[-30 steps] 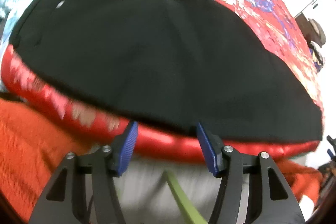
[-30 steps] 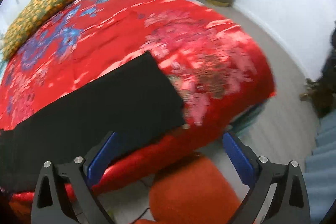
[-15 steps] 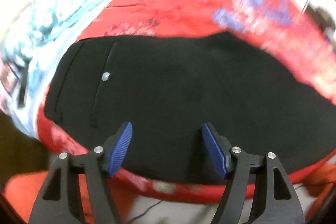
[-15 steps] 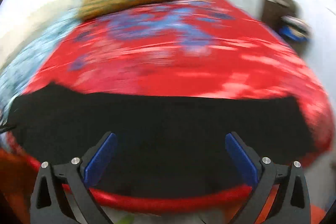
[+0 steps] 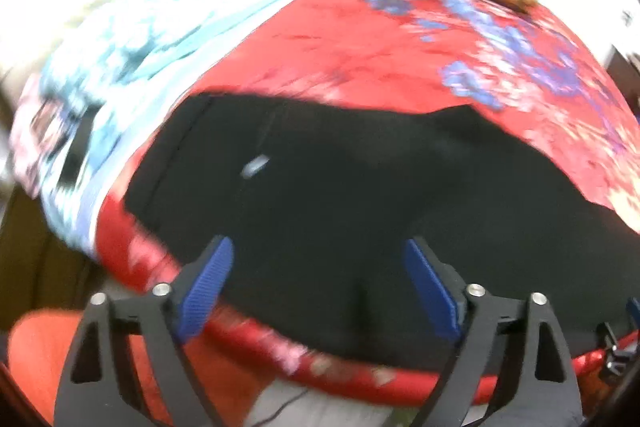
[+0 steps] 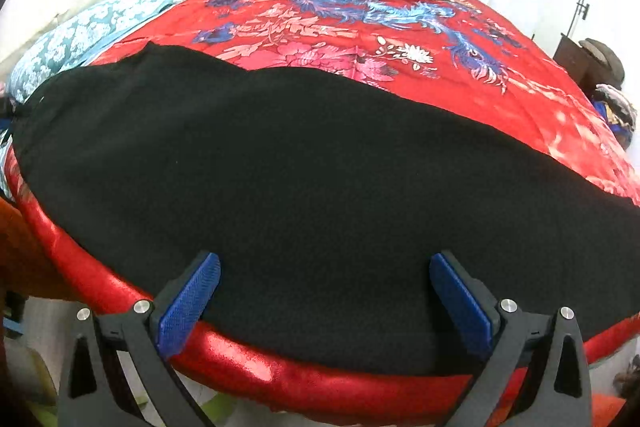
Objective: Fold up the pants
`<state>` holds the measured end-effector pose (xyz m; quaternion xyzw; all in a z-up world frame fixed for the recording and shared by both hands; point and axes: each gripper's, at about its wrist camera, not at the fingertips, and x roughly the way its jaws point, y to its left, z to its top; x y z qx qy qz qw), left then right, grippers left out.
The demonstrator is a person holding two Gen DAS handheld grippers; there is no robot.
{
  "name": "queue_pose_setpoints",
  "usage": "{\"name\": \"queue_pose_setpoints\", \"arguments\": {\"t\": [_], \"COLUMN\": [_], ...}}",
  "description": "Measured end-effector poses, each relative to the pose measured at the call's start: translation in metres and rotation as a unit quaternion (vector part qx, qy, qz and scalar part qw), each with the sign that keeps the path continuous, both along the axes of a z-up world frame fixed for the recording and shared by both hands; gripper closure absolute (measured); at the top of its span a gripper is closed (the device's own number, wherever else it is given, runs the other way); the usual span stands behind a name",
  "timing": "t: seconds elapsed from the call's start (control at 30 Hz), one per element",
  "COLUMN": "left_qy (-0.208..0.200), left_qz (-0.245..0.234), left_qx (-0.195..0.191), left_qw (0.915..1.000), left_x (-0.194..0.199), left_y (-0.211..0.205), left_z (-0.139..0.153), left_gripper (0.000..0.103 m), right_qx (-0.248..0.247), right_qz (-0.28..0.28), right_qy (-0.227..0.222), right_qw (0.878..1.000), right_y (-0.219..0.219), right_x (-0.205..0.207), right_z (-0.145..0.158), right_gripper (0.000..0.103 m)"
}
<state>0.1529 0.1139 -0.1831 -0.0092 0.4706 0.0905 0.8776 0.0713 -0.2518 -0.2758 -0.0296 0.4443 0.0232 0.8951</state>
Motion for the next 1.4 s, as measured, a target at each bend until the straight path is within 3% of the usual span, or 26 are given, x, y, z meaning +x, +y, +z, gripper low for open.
{"name": "queue_pose_setpoints", "arguments": {"t": [0.13,0.3,0.43,1.07,1.17,1.27,1.33,1.4], "left_qy": [0.01,0.043,0.037,0.038,0.038,0.037,0.038,0.039], "left_qz": [-0.042,-0.033,-0.022,-0.021,-0.021,-0.019,-0.019,-0.019], "left_qx": [0.02,0.044,0.048,0.06,0.061,0.063,0.063,0.063], "left_qw": [0.9989,0.9976,0.9979,0.9972,0.9972,0.9972,0.9971,0.9971], "left_x": [0.026,0.032,0.03,0.034,0.033,0.033,0.033,0.033], "left_y": [-0.029,-0.029,-0.026,-0.029,-0.029,-0.03,-0.03,-0.03], "left_z": [-0.015,-0.057,-0.058,-0.061,-0.061,-0.061,-0.061,-0.061], "left_gripper": [0.013,0.009,0.0,0.0,0.0,0.0,0.0,0.0], "right_qx": [-0.001,0.006,0.005,0.007,0.016,0.043,0.084,0.142], "right_qz": [0.001,0.01,0.013,0.015,-0.026,-0.094,-0.167,-0.253], "right_qy": [-0.004,0.004,0.002,0.003,-0.035,-0.028,-0.008,0.017], "right_qw": [1.0,1.0,1.0,1.0,0.999,0.994,0.982,0.957], "right_y": [0.006,0.002,0.001,-0.002,-0.035,-0.094,-0.155,-0.228], "right_x": [0.001,-0.001,0.0,0.002,0.003,0.013,0.018,0.015], "right_z": [0.0,0.002,0.001,0.009,0.032,0.038,0.031,0.016], "right_gripper": [0.0,0.0,0.0,0.0,0.0,0.0,0.0,0.003]}}
